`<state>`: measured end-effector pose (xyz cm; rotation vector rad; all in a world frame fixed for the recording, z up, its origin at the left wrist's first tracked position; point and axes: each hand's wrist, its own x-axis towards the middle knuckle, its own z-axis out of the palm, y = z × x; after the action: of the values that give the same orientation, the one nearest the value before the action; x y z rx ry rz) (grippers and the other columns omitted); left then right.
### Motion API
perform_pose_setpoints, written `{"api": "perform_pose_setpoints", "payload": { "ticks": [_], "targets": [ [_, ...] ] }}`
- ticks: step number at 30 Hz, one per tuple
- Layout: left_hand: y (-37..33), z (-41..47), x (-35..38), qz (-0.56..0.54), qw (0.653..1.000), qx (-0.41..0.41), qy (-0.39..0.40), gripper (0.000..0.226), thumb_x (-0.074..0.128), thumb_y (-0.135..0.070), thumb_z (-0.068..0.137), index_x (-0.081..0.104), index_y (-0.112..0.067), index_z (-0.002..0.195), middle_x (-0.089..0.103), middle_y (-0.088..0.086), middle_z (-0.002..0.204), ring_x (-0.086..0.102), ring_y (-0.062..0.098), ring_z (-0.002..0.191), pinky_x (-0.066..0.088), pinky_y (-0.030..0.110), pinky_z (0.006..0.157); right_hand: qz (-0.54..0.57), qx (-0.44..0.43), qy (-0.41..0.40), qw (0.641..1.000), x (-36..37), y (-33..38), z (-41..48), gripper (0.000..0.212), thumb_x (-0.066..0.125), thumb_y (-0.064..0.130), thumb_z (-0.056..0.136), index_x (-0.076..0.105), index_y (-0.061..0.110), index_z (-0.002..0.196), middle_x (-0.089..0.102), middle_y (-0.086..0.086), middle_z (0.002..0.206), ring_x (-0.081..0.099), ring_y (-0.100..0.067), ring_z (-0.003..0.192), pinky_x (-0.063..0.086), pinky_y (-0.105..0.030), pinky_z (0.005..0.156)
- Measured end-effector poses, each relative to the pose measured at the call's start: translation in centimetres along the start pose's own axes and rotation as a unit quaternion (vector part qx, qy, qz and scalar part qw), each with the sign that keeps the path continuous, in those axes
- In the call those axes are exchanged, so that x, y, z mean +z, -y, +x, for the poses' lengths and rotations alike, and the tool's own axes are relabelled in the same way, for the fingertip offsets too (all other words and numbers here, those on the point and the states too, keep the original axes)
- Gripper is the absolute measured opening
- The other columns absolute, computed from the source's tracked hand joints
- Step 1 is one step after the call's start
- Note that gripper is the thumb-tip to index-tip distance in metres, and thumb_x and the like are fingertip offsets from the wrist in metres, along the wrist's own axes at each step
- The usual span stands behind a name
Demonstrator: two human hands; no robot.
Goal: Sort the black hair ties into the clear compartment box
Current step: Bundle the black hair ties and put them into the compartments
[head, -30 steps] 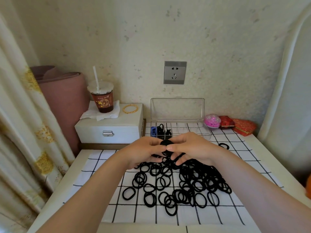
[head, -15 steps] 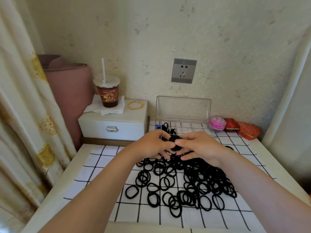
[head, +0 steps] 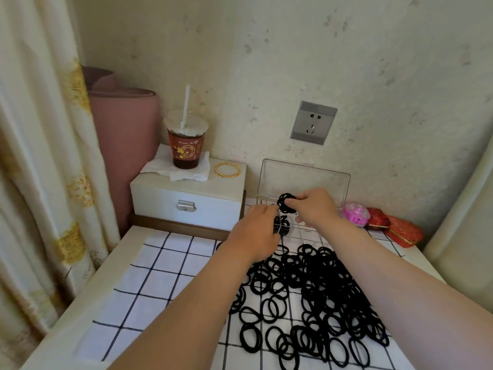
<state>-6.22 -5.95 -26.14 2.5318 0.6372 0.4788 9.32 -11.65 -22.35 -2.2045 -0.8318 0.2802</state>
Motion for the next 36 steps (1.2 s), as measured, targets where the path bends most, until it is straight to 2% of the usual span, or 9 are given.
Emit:
{"api": "perform_pose_setpoints", "payload": {
  "ticks": [5, 10, 15, 18, 21, 24, 28, 32, 36],
  "targets": [
    [0.6, 0.7, 0.7, -0.001, 1.000, 0.001, 0.004, 0.057, 0.059, -0.028, 0.091, 0.037, -0.018, 0.143, 0.042, 0.000, 0.144, 0.033, 0.017, 0.136, 0.044, 0.040, 0.103, -0.150, -0.056, -0.034, 0.986, 1.6, -0.1, 1.3, 0.018, 0.071, 0.036, 0.083, 0.073, 0.022, 0.072, 0.064, 0.006, 0.062, 0.061, -0.016, 0.065, 0.040, -0.026, 0.053],
    [1.3, 1.0, 0.8, -0.001, 1.000, -0.003, 0.004, 0.060, 0.059, -0.029, 0.091, 0.035, -0.021, 0.145, 0.042, -0.002, 0.145, 0.033, 0.017, 0.137, 0.044, 0.043, 0.103, -0.367, -0.104, -0.025, 0.924, 2.4, -0.6, 2.1, 0.019, 0.063, 0.039, 0.086, 0.069, 0.023, 0.077, 0.067, -0.001, 0.088, 0.061, -0.025, 0.093, 0.042, -0.030, 0.071],
    [1.3, 0.9, 1.1, 0.032, 0.999, 0.008, 0.016, 0.070, 0.059, -0.032, 0.092, 0.026, -0.020, 0.152, 0.026, -0.003, 0.157, 0.019, 0.015, 0.146, 0.040, 0.040, 0.108, -0.512, -0.132, -0.003, 0.849, 3.6, -0.2, 2.4, 0.026, 0.060, 0.034, 0.090, 0.065, 0.016, 0.108, 0.056, -0.007, 0.116, 0.047, -0.028, 0.112, 0.037, -0.035, 0.085],
    [1.1, 0.7, 1.0, 0.050, 0.998, 0.012, 0.028, 0.074, 0.058, -0.032, 0.093, 0.020, -0.020, 0.155, 0.016, -0.003, 0.161, 0.010, 0.014, 0.149, 0.036, 0.040, 0.110, -0.526, -0.137, 0.070, 0.836, 2.8, -0.1, 2.6, 0.033, 0.054, 0.035, 0.096, 0.064, 0.014, 0.119, 0.050, -0.012, 0.126, 0.043, -0.031, 0.119, 0.038, -0.038, 0.090],
    [1.0, 0.7, 1.0, 0.055, 0.998, 0.009, 0.038, 0.075, 0.058, -0.032, 0.093, 0.018, -0.019, 0.155, 0.014, -0.002, 0.162, 0.008, 0.015, 0.150, 0.034, 0.039, 0.112, -0.460, -0.127, 0.150, 0.866, 1.1, -0.1, 2.2, 0.039, 0.045, 0.035, 0.101, 0.059, 0.018, 0.133, 0.044, -0.016, 0.139, 0.038, -0.035, 0.129, 0.038, -0.044, 0.103],
    [1.0, 0.9, 1.1, 0.054, 0.998, 0.006, 0.039, 0.078, 0.059, -0.032, 0.092, 0.017, -0.020, 0.156, 0.013, -0.002, 0.162, 0.007, 0.014, 0.150, 0.033, 0.039, 0.113, -0.404, -0.162, 0.120, 0.892, -0.2, -0.2, 1.5, 0.046, 0.047, 0.023, 0.097, 0.052, 0.021, 0.142, 0.045, -0.009, 0.147, 0.039, -0.031, 0.133, 0.033, -0.042, 0.109],
    [0.8, 0.7, 1.3, 0.066, 0.996, 0.005, 0.051, 0.083, 0.061, -0.035, 0.090, 0.014, -0.020, 0.156, 0.009, -0.002, 0.163, 0.003, 0.014, 0.150, 0.030, 0.038, 0.115, -0.435, -0.263, 0.114, 0.854, -0.3, -1.1, 0.1, 0.043, 0.041, 0.032, 0.093, 0.063, 0.023, 0.130, 0.056, 0.006, 0.140, 0.042, -0.019, 0.130, 0.024, -0.041, 0.108],
    [1.0, 0.6, 1.4, 0.080, 0.994, 0.008, 0.073, 0.087, 0.061, -0.038, 0.090, 0.008, -0.022, 0.157, 0.000, -0.002, 0.165, -0.005, 0.016, 0.152, 0.019, 0.039, 0.121, -0.469, -0.251, 0.153, 0.833, 0.4, -1.5, -0.6, 0.051, 0.028, 0.038, 0.095, 0.061, 0.023, 0.131, 0.052, 0.008, 0.144, 0.029, -0.017, 0.144, -0.004, -0.056, 0.119],
    [1.1, 0.5, 1.0, 0.072, 0.995, 0.012, 0.069, 0.084, 0.059, -0.033, 0.094, 0.005, -0.023, 0.158, 0.002, -0.001, 0.166, -0.005, 0.016, 0.152, 0.010, 0.036, 0.123, -0.431, -0.235, 0.165, 0.856, -0.1, -0.9, -1.0, 0.050, 0.036, 0.036, 0.095, 0.055, 0.023, 0.139, 0.044, 0.006, 0.153, 0.019, -0.017, 0.150, -0.012, -0.055, 0.118]
  ]
}}
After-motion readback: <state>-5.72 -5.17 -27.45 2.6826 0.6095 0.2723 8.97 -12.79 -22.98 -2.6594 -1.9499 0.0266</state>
